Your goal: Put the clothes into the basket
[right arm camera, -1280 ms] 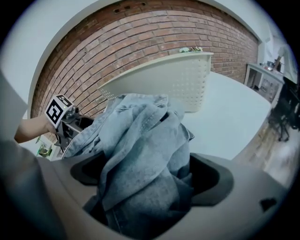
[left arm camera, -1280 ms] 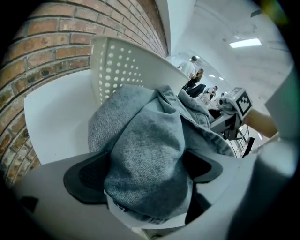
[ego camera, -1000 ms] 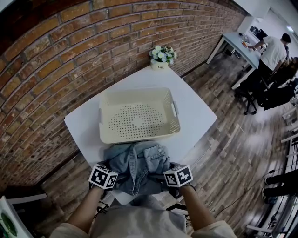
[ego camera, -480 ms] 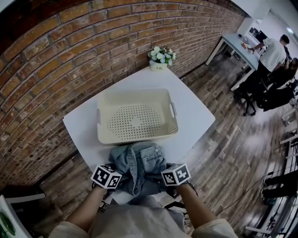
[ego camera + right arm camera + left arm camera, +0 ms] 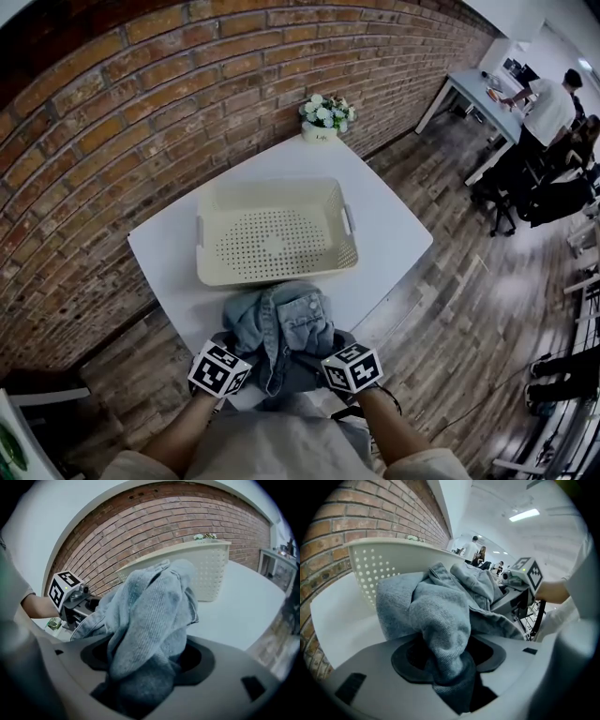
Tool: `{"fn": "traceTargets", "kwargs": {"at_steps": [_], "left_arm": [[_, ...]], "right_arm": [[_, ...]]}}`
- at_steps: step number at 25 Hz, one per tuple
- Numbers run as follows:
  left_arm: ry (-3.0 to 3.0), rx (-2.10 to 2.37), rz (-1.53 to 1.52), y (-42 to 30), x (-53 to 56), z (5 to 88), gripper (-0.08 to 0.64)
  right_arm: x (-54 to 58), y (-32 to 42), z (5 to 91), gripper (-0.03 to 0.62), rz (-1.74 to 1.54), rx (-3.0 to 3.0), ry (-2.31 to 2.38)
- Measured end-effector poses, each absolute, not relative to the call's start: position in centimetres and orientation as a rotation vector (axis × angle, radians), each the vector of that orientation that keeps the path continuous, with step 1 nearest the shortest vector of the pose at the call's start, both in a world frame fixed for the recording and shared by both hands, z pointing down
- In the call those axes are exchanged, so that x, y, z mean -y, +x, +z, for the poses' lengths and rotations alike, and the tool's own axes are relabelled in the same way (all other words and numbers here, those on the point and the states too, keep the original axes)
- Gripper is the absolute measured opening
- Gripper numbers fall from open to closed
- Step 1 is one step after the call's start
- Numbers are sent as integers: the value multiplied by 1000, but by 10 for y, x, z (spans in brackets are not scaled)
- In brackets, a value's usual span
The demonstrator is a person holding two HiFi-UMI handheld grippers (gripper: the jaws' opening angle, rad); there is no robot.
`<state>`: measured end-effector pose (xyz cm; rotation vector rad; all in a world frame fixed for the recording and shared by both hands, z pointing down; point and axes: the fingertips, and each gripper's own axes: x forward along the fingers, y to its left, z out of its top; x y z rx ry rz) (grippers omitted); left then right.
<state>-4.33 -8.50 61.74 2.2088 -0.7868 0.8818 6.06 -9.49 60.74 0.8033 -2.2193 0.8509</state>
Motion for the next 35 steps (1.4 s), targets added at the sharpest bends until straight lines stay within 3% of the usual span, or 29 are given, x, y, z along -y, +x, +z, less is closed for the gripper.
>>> {"fn": "traceTargets", "kwargs": {"at_steps": [9, 35], "left_arm": [[2289, 939, 846, -50, 78, 589, 175], [2695, 1373, 660, -53, 121, 430, 167]], "right_arm": [[90, 54, 581, 319, 683, 2291, 807], [130, 49, 428, 310, 70, 2522, 1091]]}}
